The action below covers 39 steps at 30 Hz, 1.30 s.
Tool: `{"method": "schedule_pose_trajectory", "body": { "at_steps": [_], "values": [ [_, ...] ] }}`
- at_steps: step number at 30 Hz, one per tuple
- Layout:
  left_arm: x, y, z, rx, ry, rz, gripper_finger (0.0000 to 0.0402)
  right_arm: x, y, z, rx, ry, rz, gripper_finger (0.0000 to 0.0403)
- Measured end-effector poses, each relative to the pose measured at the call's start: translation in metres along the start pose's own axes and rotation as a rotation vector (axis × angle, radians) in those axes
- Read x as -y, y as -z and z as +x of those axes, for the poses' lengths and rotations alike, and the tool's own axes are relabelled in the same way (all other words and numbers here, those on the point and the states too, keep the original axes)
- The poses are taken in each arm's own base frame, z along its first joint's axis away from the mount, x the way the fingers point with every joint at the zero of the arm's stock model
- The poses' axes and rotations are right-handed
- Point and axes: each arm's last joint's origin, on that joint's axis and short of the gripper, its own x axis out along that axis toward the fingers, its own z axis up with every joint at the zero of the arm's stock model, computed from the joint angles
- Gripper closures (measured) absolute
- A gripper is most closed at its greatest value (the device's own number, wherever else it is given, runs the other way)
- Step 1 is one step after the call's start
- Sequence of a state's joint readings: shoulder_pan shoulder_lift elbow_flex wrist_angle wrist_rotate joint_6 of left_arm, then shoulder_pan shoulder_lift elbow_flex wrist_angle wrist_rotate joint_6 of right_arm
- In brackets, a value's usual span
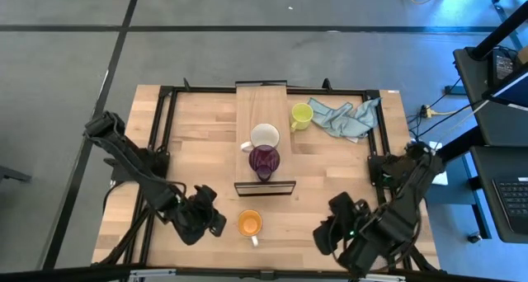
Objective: Stack small to large cups/mugs on shelf
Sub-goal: Put the yellow mug on the shelf
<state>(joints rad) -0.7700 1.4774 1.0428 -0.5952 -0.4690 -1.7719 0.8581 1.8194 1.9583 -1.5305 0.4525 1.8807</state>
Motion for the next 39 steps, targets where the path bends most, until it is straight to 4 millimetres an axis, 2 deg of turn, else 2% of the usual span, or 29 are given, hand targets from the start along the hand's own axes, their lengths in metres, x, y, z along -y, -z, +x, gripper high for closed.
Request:
{"method": "schedule_pose_trajectory", "body": {
  "at_steps": [6, 12, 17, 23, 29, 33, 39],
  "values": [
    [-0.004, 0.012, -0.004, 0.033, 0.006, 0.041, 0.0388, -0.018, 0.02, 0.031, 0.011, 0.009, 0.042, 0.0276],
    [-0.019, 0.013, -0.011, 0.059, -0.107, 0.111, 0.0388, -0.04, 0.027, 0.065, 0.016, -0.019, 0.171, 0.0276],
    [-0.029, 0.01, -0.029, 0.06, -0.158, 0.179, 0.0388, -0.056, 0.01, 0.094, 0.031, -0.037, 0.259, 0.0276],
    [-0.042, 0.004, -0.064, 0.088, -0.142, 0.26, 0.0388, -0.075, -0.018, 0.12, -0.003, -0.099, 0.286, 0.0276],
    [-0.053, -0.007, -0.091, 0.118, -0.096, 0.312, 0.0388, -0.088, -0.028, 0.153, -0.067, -0.112, 0.301, 0.0276],
    [-0.058, -0.011, -0.1, 0.126, -0.097, 0.34, 0.0388, -0.089, -0.027, 0.166, -0.079, -0.092, 0.304, 0.0276],
    [-0.06, -0.012, -0.101, 0.133, -0.115, 0.355, 0.0388, -0.091, -0.029, 0.176, -0.085, -0.089, 0.3, 0.0276]
  ]
}}
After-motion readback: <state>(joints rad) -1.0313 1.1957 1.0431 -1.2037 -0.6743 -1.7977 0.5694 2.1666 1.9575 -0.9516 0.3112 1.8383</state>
